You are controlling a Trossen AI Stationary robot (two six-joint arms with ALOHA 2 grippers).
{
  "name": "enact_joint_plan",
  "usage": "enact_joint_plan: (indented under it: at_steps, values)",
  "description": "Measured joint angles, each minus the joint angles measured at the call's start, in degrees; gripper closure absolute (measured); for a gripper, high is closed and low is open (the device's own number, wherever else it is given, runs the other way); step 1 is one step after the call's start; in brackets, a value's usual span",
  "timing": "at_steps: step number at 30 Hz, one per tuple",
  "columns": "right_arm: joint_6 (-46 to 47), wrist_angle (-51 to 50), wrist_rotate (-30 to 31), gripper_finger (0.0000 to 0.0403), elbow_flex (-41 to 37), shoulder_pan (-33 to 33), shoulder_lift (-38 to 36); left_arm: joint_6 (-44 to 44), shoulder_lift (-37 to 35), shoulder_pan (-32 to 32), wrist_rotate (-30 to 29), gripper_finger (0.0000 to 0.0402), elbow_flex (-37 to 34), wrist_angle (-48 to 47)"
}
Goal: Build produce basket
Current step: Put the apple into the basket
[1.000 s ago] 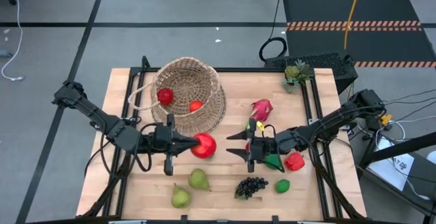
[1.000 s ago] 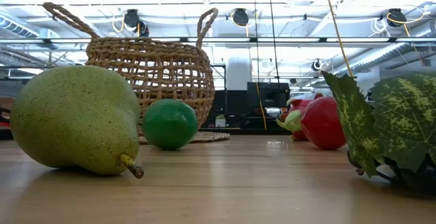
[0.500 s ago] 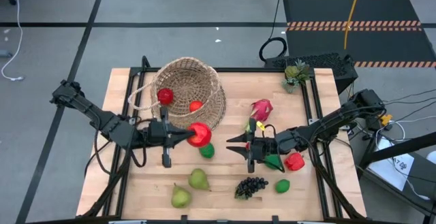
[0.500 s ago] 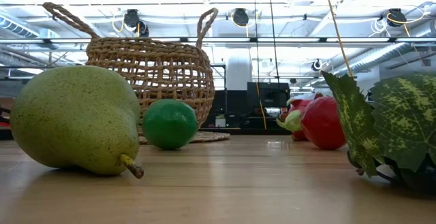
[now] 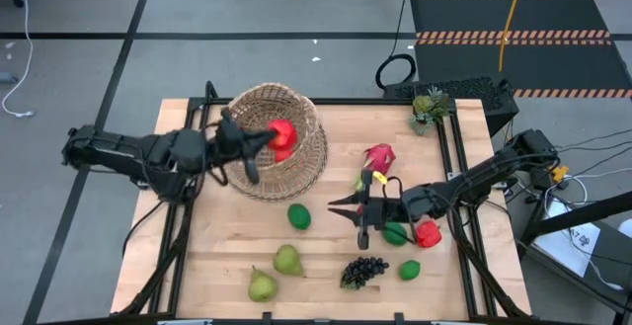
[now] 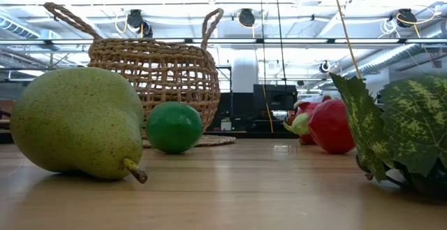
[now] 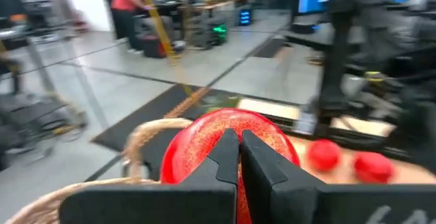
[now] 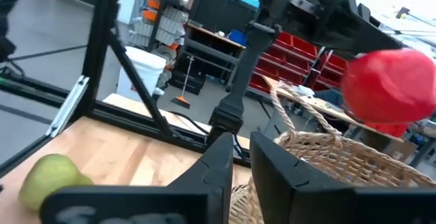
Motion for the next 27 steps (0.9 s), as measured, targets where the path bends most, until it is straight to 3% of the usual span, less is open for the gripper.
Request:
enact_joint_plan:
  at_steps: [7, 11, 19, 27]
  values:
    - [0.9, -1.14, 0.01, 0.036, 0.0, -2.29, 0.0, -0.2, 2.18, 11.64, 0.1, 0.0399, 0.0, -4.02]
    - [0.91, -2.35, 0.02, 0.036, 0.0, -2.83, 0.0, -5.05, 2.9, 16.89, 0.13, 0.0395, 0.0, -11.0]
    - [0.91, -3.12, 0.02, 0.036, 0.0, -2.84, 0.0, -10.82, 4.4, 21.51, 0.27, 0.0396, 0.0, -17.18]
    - [0.91, -4.31, 0.02, 0.036, 0.0, -2.84, 0.0, -14.18, 11.38, 25.98, 0.22, 0.0398, 0.02, -17.43]
